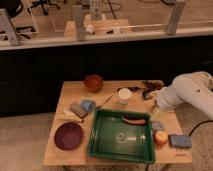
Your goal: Place eraser in red bowl
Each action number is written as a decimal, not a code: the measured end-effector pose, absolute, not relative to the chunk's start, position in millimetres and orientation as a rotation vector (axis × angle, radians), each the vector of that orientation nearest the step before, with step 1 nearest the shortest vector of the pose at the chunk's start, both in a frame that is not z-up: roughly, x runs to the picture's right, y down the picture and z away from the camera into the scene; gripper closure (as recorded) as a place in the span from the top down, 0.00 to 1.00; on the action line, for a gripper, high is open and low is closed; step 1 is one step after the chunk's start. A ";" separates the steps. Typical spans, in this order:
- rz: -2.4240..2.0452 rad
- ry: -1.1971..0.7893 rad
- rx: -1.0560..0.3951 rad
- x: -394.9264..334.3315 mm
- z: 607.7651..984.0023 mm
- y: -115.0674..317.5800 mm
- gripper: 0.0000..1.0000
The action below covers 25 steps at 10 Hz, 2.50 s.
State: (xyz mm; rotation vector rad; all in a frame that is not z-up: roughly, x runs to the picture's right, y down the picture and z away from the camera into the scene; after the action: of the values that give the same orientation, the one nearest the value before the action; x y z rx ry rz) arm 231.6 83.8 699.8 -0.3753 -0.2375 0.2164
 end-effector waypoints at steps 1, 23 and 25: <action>0.243 -0.298 -0.345 207.8 704.3 74.2 0.80; 0.102 -0.720 -0.419 7.7 633.1 29.3 0.80; 0.070 -0.648 -0.487 -4.4 646.1 45.2 0.80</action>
State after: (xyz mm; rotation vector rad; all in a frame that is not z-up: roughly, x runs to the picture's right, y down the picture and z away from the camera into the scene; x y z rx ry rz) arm -4.4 45.2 646.1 -0.4874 -0.6479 0.0698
